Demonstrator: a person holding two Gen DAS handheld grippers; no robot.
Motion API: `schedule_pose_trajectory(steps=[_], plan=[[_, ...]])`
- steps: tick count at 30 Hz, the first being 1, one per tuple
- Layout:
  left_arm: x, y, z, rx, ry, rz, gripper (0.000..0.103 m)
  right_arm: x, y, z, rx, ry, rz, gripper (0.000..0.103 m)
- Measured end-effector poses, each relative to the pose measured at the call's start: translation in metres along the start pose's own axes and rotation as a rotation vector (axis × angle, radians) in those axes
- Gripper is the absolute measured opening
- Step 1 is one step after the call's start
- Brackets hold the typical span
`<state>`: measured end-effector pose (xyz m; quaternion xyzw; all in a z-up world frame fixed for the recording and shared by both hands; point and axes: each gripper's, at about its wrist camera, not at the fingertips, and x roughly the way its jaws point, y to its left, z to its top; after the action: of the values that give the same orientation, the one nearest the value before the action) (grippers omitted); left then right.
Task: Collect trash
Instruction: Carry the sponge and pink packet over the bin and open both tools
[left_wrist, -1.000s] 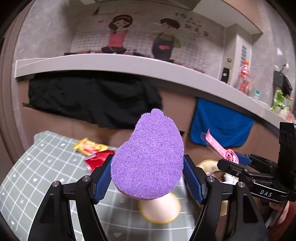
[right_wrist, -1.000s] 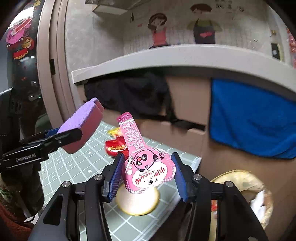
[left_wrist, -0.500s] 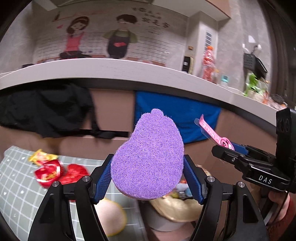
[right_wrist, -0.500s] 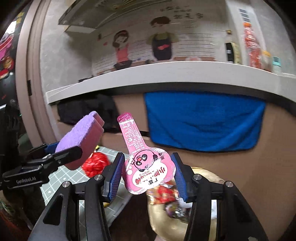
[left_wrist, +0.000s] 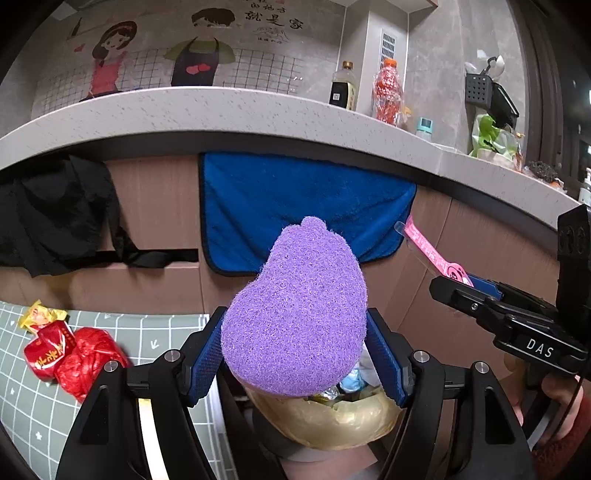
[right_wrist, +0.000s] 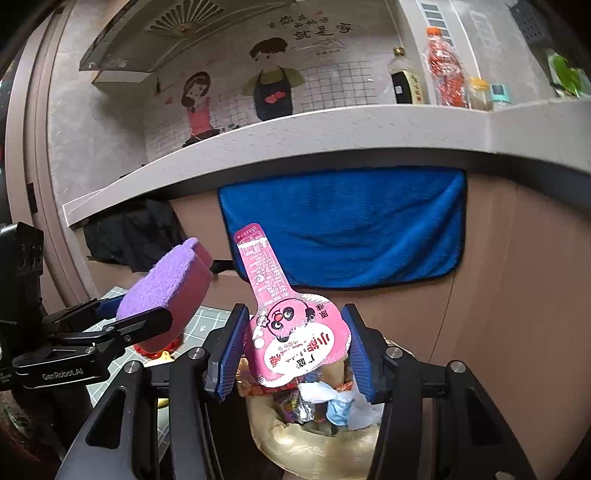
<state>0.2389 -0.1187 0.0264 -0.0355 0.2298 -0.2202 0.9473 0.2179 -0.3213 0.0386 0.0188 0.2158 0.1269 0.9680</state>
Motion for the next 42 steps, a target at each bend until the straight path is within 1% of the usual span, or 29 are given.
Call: schedule_pose_trajectory(steps=[6, 18, 28, 42], plan=[[0.015, -0.005, -0.003, 0.006, 0.006, 0.005, 0.072, 0.005, -0.015, -0.006, 0.023, 0.012, -0.004, 0.048], [0.048, -0.008, -0.01, 0.003, 0.053, 0.003, 0.072, 0.019, -0.041, -0.017, 0.081, 0.04, -0.016, 0.048], [0.066, -0.007, -0.014, 0.003, 0.071, 0.004, 0.072, 0.031, -0.046, -0.021, 0.079, 0.065, -0.016, 0.048], [0.11, 0.002, -0.024, -0.032, 0.157, -0.021, 0.072, 0.068, -0.06, -0.033, 0.123, 0.129, -0.011, 0.048]])
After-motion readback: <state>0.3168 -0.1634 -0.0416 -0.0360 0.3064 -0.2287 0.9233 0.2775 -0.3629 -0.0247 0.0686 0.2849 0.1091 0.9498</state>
